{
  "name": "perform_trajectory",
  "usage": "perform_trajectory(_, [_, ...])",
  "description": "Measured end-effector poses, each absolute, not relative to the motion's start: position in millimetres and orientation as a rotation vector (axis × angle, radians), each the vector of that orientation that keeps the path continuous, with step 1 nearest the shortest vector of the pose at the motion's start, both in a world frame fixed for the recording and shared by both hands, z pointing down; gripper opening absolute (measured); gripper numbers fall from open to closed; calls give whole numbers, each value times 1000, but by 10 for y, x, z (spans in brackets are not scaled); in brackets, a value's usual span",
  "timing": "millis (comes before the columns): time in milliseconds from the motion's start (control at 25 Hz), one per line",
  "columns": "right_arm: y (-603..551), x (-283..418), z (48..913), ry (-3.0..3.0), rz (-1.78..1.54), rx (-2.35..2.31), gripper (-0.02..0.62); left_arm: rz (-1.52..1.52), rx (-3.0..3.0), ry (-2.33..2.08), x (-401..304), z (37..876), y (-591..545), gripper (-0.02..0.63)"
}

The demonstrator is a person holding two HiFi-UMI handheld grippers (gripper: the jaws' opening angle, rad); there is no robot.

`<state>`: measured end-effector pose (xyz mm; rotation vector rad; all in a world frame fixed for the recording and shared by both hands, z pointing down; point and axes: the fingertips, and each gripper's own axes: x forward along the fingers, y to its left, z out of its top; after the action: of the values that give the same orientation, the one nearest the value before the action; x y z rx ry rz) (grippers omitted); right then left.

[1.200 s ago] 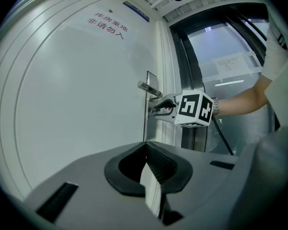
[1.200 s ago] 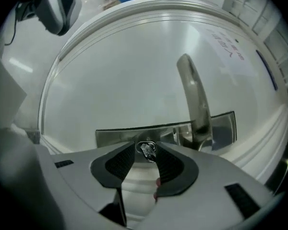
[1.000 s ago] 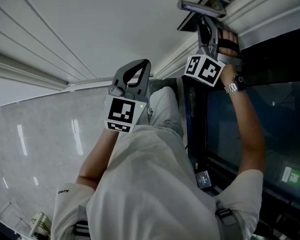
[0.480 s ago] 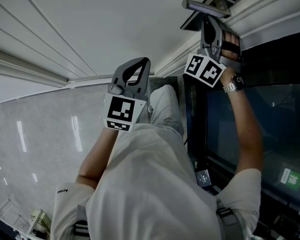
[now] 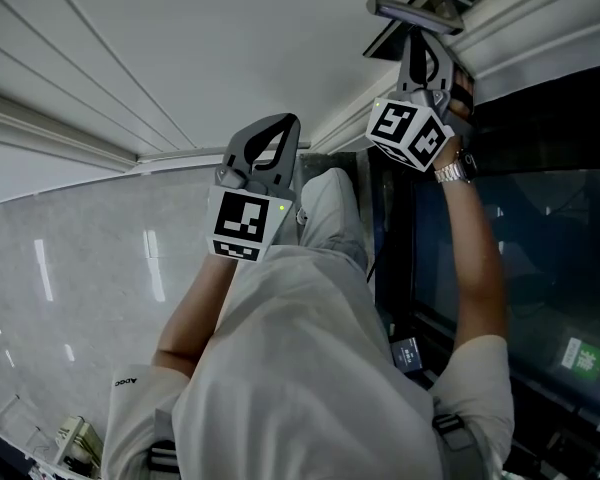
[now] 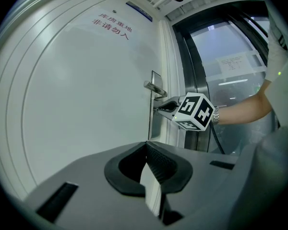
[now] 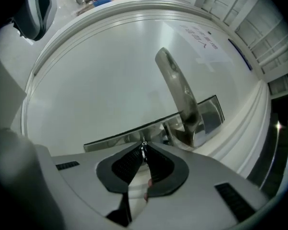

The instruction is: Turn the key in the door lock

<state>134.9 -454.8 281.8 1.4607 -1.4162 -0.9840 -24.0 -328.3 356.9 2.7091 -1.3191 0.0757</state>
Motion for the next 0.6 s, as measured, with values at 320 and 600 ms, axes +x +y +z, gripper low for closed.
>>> perform_trajectory(320, [-4545, 1346, 2796, -1459, -934, 1518, 25, 76, 2710, -1321, -237, 3564, -3254, 9])
perform_trajectory(600, [-4551, 1376, 2747, -1660, -706, 1669, 9, 76, 2711, -1320, -203, 3561, -3243, 9])
